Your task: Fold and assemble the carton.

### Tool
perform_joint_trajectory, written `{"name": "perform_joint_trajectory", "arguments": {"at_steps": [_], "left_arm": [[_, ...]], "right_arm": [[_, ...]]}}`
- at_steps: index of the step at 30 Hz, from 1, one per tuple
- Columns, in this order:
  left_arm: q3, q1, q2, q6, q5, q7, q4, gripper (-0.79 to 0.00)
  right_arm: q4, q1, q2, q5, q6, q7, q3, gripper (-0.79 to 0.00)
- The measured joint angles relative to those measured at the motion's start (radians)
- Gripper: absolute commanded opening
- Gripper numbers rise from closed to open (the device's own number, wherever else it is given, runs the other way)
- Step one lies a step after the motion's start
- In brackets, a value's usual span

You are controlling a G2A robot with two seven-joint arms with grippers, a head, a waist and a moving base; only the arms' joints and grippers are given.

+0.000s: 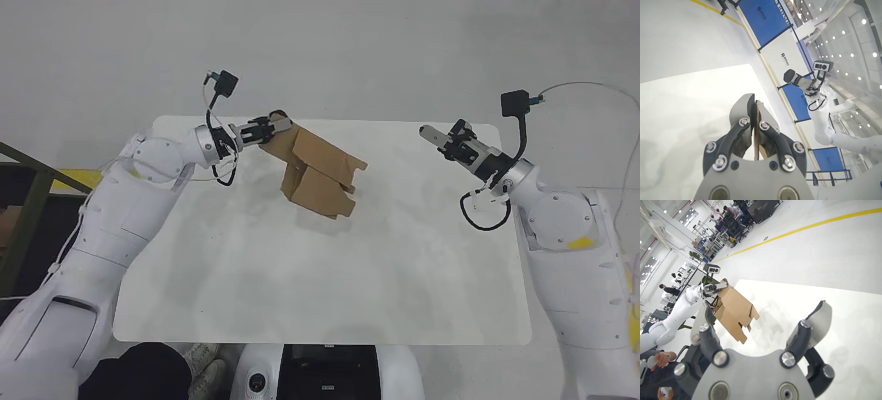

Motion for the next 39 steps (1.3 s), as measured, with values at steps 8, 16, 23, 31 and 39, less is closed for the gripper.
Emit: {"name": "perform_joint_trajectory", "arguments": {"at_steps": [8,16,23,31,39], "left_arm": [[0.013,-0.007,-0.010,-0.007,-0.013,-0.012,0.000,-0.785],[0.013,-0.007,-0.010,-0.007,-0.013,-0.011,0.000,-0.785],[0.013,-0.007,-0.010,-0.007,-0.013,-0.011,0.000,-0.785],[0.013,-0.007,-0.010,-0.007,-0.013,-0.011,0.000,-0.785],[0.013,-0.007,-0.010,-0.007,-0.013,-0.011,0.000,-0.785]], "right_arm": [[0.000,0.000,0.000,0.000,0.000,0.000,0.000,0.000],[0.000,0.000,0.000,0.000,0.000,0.000,0.000,0.000],[0.000,0.000,0.000,0.000,0.000,0.000,0.000,0.000],[0.000,0.000,0.000,0.000,0.000,0.000,0.000,0.000],[0.000,0.000,0.000,0.000,0.000,0.000,0.000,0.000]]}}
